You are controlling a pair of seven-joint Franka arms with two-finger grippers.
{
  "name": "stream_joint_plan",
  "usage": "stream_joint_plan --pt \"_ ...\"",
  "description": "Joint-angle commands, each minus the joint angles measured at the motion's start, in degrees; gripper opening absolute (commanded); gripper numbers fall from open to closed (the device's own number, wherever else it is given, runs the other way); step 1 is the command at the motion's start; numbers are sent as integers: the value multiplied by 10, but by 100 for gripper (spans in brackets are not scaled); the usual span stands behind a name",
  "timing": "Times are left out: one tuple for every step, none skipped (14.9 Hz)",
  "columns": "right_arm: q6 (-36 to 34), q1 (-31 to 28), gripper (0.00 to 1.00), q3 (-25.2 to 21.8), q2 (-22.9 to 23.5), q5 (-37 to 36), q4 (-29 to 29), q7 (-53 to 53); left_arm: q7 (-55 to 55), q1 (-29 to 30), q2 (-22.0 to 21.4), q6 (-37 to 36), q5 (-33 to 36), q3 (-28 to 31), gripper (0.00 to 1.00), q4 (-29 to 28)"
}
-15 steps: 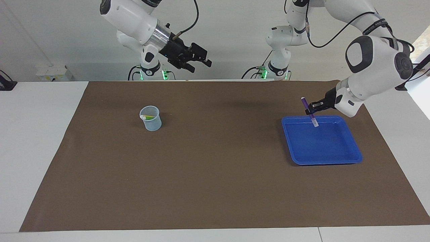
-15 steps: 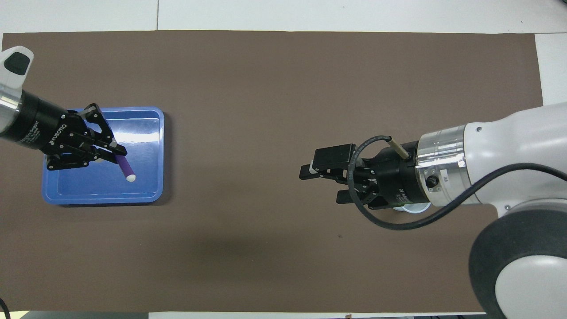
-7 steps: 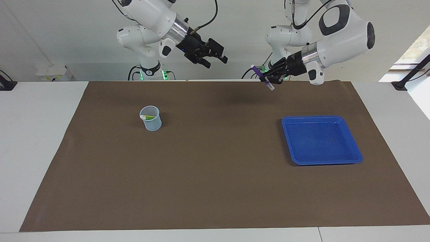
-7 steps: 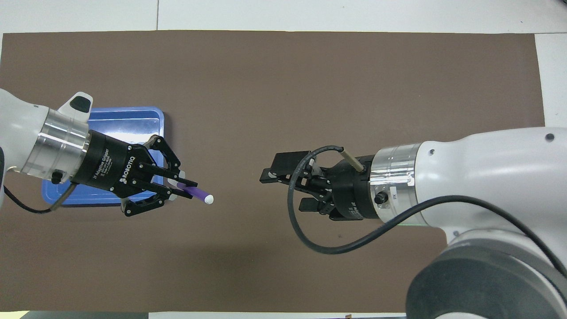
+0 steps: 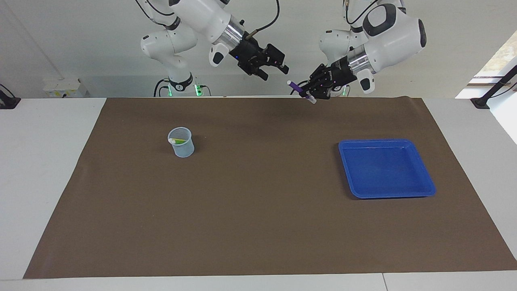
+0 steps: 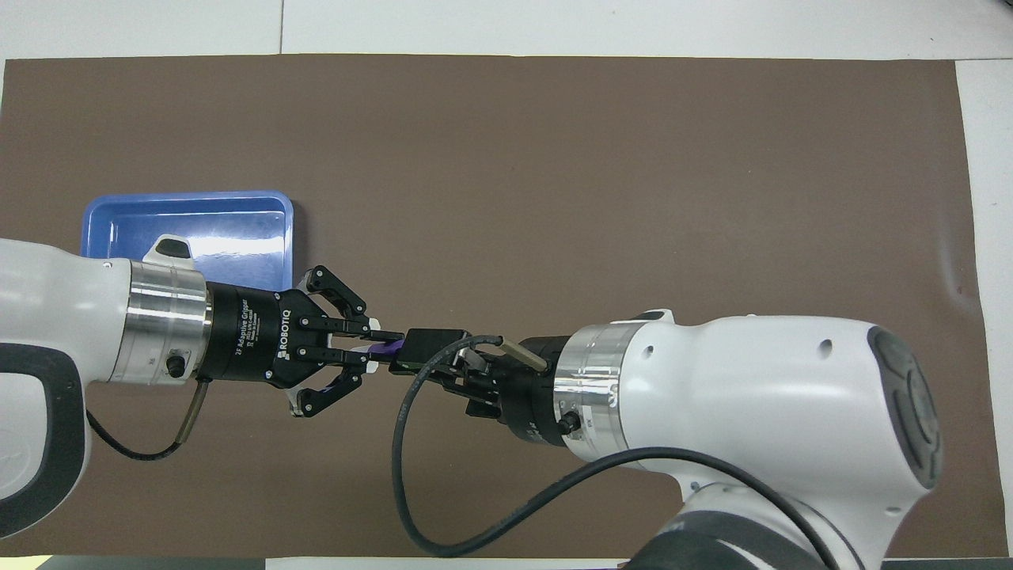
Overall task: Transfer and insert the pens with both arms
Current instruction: 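Grasp the purple pen with the right gripper while the left gripper releases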
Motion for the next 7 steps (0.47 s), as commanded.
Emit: stream_joint_plan --pt "-1 1 100 -2 -16 -36 -23 -21 -28 -7 -13 14 -13 6 0 -18" --pt "0 1 100 -2 -17 -36 -24 -31 -34 -6 -13 12 -13 7 0 -18" --pt "7 0 100 -2 -16 -36 -24 -27 -36 -5 -14 12 -13 7 0 -18" --pt "14 0 100 -2 -15 -36 -24 -22 -40 -5 -14 14 -13 7 0 -18" --pt "31 0 100 -2 -13 -36 -24 -15 -42 -6 -14 16 -13 7 0 -18" --pt "48 1 100 -2 -10 -36 -24 -8 -43 -6 -14 18 -13 6 0 -18" --pt "66 3 98 -1 -2 -36 -23 -7 -44 -7 -14 22 -14 6 0 -18"
